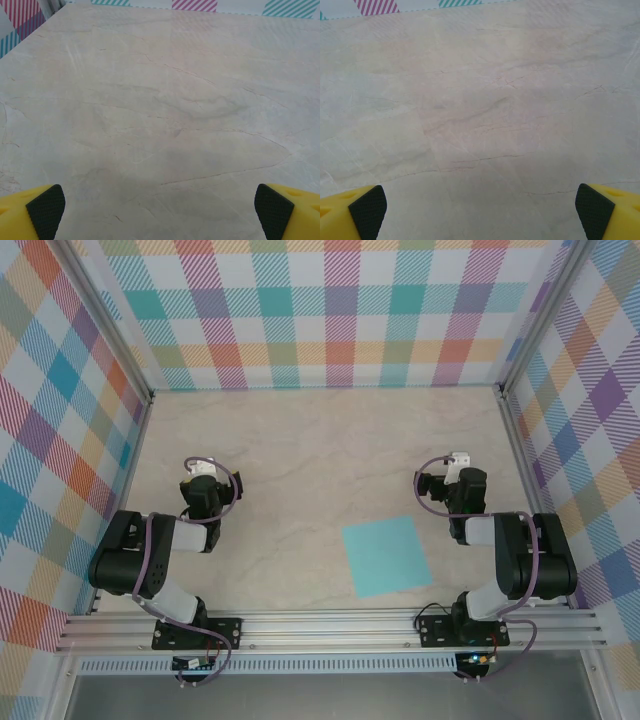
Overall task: Fold a paper plane with a square sheet of paper (fold left side to right side)
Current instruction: Move the square sheet of paper to the center of the table.
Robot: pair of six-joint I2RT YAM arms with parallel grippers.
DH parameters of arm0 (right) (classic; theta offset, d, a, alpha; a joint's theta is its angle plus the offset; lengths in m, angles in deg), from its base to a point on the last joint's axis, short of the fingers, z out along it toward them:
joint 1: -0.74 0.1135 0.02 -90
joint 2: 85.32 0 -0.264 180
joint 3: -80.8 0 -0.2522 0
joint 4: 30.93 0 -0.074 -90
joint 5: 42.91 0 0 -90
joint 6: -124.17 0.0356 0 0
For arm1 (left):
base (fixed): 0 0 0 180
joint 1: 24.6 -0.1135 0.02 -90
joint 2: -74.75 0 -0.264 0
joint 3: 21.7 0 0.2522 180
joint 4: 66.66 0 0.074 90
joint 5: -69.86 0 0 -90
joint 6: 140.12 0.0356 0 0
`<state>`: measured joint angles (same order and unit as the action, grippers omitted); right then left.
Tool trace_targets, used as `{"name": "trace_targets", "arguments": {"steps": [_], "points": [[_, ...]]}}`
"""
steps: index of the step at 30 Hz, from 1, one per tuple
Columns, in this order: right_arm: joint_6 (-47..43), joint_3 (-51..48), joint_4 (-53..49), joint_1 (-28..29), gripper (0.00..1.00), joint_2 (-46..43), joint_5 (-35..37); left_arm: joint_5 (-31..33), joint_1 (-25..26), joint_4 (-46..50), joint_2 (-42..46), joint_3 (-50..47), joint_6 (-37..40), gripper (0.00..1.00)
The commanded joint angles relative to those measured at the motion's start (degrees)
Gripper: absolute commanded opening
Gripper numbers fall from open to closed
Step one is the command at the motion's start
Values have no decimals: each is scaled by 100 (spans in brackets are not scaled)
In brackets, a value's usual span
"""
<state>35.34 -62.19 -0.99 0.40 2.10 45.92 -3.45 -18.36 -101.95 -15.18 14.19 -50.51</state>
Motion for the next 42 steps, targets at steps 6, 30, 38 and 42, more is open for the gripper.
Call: {"name": "trace_targets", "arguments": {"steps": [6,30,38,42], "points": [[-54,110,121,29,100,-5,-121,-113,-25,34,28,67,27,100],[674,1381,-3756,-54,100,-1519,619,-1342,57,3380,3113,853,-1123,100],[1963,1775,-7194,-45,100,-3832,525,-2230,2395,5365,2847,2110,-1293,100],[2391,1815,-8200,-28,100,-4584,458,-2311,3986,5611,1934,2585,-1260,100]]}}
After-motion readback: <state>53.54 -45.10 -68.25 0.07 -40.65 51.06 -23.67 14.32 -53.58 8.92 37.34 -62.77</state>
